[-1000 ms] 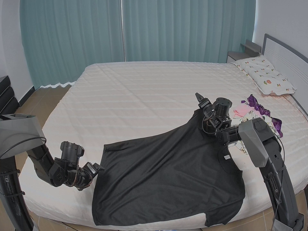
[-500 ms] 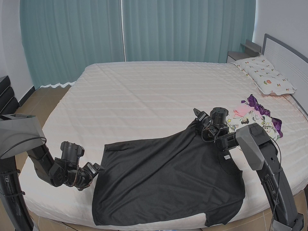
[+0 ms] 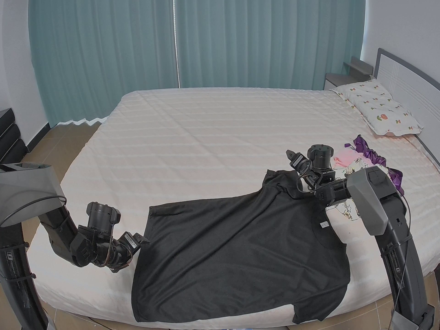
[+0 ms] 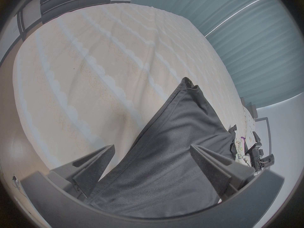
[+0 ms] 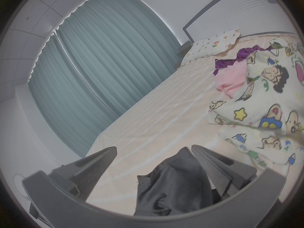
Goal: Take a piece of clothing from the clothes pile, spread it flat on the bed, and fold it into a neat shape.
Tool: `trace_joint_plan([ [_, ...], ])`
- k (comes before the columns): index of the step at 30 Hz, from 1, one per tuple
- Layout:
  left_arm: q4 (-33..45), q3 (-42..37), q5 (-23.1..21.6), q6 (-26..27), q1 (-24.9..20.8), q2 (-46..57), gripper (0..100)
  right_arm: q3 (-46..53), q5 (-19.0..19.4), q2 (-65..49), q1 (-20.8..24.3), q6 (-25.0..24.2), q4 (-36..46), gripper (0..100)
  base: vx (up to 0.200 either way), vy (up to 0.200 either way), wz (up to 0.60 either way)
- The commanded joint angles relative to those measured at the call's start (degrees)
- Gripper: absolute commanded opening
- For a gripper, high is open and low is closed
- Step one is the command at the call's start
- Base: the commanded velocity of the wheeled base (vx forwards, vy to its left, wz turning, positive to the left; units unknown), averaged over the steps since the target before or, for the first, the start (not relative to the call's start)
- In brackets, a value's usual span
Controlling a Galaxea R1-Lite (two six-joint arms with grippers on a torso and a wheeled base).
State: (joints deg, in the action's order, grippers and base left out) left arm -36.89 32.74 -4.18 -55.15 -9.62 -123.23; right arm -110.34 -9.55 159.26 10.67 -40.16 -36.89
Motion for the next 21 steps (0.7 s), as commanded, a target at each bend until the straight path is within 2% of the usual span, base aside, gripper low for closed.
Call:
trace_joint_plan([
  [1,-0.03,0.04,-0.04,-0.05,-0.05,-0.08,100,9.79,2.78,-6.86,-1.7,0.69,0.33,100,0.0,0.0,0.0],
  [4,-0.03,0.04,-0.04,-0.05,-0.05,-0.08,100,14.54,5.24,-6.86,-2.76,4.38,-0.29,100,0.0,0.0,0.0],
  [7,-0.03,0.04,-0.04,-0.05,0.04,-0.08,100,15.42,5.77,-4.92,-3.46,8.16,-0.73,100,0.0,0.0,0.0],
  [19,-0.03,0.04,-0.04,0.04,0.04,-0.16,100,7.24,5.68,2.72,-2.84,9.13,0.06,100,0.0,0.0,0.0],
  [20,-0.03,0.04,-0.04,0.04,0.04,-0.16,100,7.07,5.68,2.99,-2.76,9.22,0.24,0,0.0,0.0,0.0],
  [21,-0.03,0.04,-0.04,0.04,-0.05,-0.16,100,6.45,5.68,3.69,-2.58,9.31,0.85,0,0.0,0.0,0.0],
])
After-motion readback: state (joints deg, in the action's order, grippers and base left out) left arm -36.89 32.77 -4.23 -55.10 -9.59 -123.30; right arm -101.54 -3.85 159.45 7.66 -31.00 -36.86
